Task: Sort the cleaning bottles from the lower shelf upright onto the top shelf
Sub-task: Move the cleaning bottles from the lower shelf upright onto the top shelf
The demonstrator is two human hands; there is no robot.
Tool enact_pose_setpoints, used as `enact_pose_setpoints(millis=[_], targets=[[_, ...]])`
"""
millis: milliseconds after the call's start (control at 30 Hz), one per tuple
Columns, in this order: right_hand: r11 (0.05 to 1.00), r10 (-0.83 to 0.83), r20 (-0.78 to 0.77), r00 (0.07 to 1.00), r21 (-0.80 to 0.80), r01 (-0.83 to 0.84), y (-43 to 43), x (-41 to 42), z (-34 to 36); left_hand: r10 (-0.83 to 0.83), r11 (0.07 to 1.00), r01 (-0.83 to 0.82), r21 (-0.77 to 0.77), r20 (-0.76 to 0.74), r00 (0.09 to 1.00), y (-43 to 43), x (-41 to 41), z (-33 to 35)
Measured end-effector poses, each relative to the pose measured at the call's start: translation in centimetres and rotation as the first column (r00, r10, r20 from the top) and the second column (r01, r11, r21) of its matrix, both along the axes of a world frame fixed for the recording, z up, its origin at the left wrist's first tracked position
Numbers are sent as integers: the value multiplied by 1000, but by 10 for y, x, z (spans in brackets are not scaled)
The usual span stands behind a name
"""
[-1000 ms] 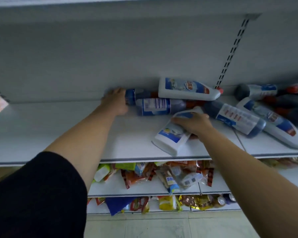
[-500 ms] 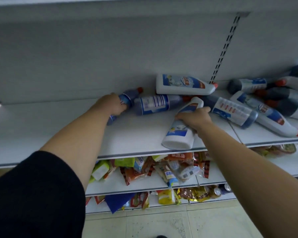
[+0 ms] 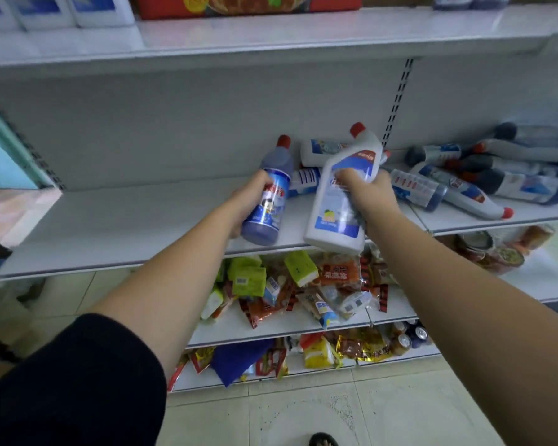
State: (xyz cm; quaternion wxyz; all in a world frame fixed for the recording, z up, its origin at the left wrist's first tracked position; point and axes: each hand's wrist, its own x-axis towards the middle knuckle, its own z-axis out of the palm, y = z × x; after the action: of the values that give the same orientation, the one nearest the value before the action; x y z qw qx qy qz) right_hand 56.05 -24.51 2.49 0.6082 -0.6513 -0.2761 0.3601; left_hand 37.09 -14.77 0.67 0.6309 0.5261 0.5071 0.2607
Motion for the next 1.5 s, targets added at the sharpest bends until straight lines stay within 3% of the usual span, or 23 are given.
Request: enact_pose_setpoints(millis=[167,300,500,767,1033,1500], targets=[[995,47,64,997,86,-53,-42,-12,38,-171,985,168,43,64,983,-54,26,29],[988,-11,147,989,155,-12,-73,1,63,-178,980,168,107,89,980,-86,36,52],[971,-43,197,980,240,-6,-113,31,103,-210,970,170,176,245,947,-126,59,103],[922,-24,266,964,380,-82,-141,50,158,-160,933,61,355,257,953,-163,81,163],[852,66,282,957,483,-202,-154,47,207,-169,915,18,404,341,925,-187,75,213],[773,162,346,924,537,-337,-107,-30,256,-36,842,-158,517,345,938,-166,-11,261]])
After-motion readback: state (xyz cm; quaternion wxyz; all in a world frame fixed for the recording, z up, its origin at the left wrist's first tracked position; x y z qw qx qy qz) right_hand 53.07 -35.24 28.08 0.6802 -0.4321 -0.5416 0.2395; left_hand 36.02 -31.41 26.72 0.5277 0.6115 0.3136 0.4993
